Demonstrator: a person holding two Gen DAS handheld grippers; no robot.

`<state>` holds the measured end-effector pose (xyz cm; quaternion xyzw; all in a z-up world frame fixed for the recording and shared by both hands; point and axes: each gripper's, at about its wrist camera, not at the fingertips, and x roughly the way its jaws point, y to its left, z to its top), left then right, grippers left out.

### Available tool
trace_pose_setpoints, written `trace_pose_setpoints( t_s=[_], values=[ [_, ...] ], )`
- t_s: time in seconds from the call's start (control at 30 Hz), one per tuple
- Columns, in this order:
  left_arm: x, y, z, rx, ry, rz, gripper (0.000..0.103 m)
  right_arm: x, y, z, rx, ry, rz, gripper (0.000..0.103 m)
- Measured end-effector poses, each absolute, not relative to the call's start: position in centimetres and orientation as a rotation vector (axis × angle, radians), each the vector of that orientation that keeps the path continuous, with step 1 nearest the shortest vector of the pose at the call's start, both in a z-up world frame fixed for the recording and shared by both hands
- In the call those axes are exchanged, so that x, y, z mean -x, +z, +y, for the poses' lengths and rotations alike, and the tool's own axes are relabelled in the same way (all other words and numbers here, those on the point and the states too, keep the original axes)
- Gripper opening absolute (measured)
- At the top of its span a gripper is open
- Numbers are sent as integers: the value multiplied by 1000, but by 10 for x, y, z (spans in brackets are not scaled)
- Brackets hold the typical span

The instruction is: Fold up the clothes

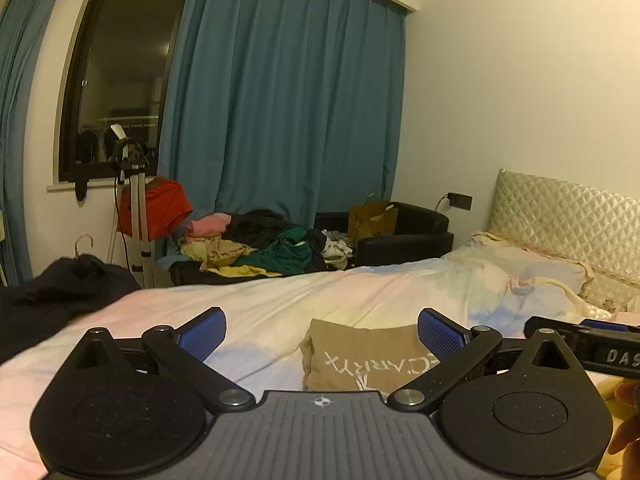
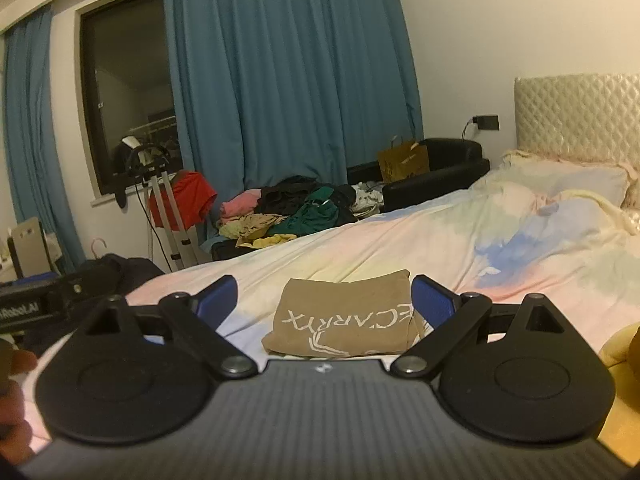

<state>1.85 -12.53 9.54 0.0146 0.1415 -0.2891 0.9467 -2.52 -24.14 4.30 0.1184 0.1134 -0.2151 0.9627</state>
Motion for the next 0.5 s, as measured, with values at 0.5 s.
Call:
trace_pose_setpoints(
  t_s=[0.5],
  values=[
    [-27,57,-113,-29,-587,313,103,17,10,-213,-174,-439,230,95]
  ],
)
